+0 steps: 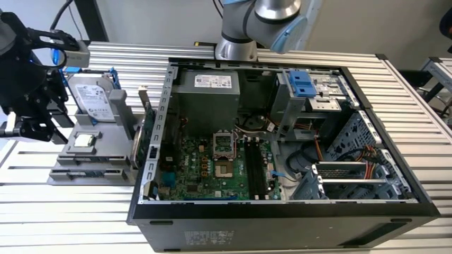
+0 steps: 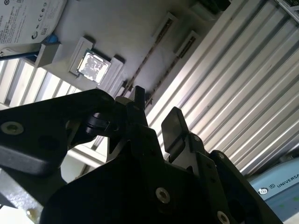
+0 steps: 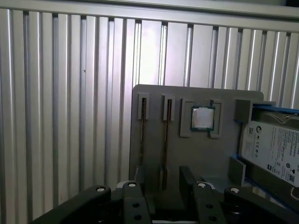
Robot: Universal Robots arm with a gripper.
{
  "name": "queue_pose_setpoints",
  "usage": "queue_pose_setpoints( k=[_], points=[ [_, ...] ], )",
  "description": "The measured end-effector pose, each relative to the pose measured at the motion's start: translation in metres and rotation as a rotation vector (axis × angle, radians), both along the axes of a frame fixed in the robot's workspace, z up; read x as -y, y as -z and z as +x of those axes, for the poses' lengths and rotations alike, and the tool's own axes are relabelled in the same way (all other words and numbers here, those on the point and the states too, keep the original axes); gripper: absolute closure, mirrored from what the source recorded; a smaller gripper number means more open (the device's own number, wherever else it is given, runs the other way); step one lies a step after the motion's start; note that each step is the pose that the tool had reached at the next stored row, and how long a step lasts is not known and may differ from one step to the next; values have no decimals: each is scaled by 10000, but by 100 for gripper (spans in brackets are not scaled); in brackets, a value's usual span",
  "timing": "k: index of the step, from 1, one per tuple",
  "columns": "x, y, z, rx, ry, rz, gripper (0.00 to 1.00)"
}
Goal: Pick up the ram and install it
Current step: 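Pick up the ram and move it above insertion slot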
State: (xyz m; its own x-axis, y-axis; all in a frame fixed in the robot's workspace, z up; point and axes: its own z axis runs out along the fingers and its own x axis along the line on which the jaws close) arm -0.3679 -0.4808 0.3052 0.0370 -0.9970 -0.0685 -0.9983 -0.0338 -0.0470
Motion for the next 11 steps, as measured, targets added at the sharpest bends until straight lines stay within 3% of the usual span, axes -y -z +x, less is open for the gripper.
queue_pose_setpoints(
  k=[11],
  points=[
    [-10,56,-4,0,-1,-2,0]
  ],
)
